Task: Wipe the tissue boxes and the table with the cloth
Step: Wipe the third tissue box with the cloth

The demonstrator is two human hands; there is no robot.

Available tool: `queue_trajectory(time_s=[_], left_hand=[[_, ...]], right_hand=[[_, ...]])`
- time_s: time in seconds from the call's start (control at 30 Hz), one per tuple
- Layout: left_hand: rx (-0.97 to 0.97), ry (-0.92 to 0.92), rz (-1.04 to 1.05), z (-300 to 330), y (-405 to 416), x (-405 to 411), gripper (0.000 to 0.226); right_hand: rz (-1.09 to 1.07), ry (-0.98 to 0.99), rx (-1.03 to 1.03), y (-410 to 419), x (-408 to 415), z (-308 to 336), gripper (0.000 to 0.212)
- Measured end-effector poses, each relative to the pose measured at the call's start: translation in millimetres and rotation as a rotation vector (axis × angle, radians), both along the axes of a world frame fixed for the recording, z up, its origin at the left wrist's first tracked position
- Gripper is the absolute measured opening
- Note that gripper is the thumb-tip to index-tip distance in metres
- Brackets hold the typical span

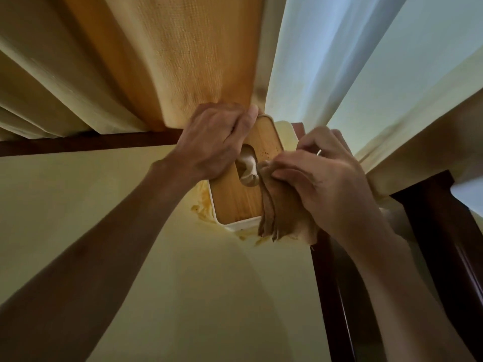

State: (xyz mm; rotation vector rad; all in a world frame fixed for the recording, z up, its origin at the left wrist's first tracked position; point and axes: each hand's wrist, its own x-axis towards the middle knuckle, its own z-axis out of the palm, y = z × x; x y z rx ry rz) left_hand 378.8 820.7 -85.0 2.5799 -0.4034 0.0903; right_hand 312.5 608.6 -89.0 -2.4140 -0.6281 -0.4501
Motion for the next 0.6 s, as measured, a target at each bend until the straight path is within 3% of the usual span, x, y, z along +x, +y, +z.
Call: queue_trajectory(time_s=[0.1, 0.23, 0.37, 0.6], left_hand=[[0.008, 0.032, -0.037, 5, -7, 3, 0.061], [0.039, -0.09, 0.047, 10, -9, -9, 0.043], [0.109, 0.023, 0.231, -3, -23, -40, 0.058], [0.13, -0.031, 0.182, -3, -27, -31, 0.057]], right_hand=[[-0.078, -0.077, -0.067, 5, -13, 1, 0.033], [-0.1, 0.043, -0.057, 22, -55, 0, 0.04], [-0.114, 0.158, -0.166, 30, -76, -14, 0.053], [-0.172, 0.215, -0.218, 38, -80, -11, 0.059]])
